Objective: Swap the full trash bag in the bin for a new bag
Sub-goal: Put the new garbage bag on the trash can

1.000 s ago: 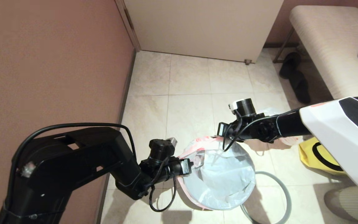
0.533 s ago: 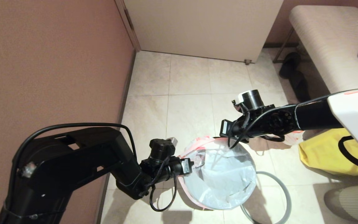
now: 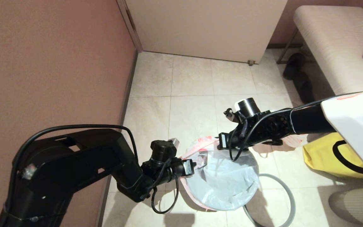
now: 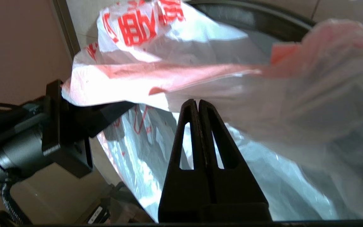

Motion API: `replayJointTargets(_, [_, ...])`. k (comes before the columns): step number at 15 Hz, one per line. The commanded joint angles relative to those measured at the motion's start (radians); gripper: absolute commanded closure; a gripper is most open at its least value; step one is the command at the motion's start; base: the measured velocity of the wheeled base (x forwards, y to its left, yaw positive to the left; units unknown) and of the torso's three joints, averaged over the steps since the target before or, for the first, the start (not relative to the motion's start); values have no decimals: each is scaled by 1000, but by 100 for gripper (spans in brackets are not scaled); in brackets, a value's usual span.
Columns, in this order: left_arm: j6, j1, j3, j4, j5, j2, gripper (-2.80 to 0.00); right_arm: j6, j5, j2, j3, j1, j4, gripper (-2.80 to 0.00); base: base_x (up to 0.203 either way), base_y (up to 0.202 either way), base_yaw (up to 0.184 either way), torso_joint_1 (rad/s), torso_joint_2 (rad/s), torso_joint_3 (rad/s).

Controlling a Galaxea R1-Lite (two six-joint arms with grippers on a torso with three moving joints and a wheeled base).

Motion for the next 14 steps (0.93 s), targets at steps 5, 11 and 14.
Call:
replayJointTargets(5, [-3,-2,2,-5,-1,1,0,4,2,103,-206,49,4,0,0,0,0,0,0,0])
replayJointTargets(11, [-2,-4,10,-7,-2,-3,0,4,-5,140,-212,54,-4,0,0,0,0,0,0,0])
replayJointTargets(14, [1,-5,27,-49,-3,-3,0,6,-7,151,-226,46,-63,0,0,0,0,0,0,0])
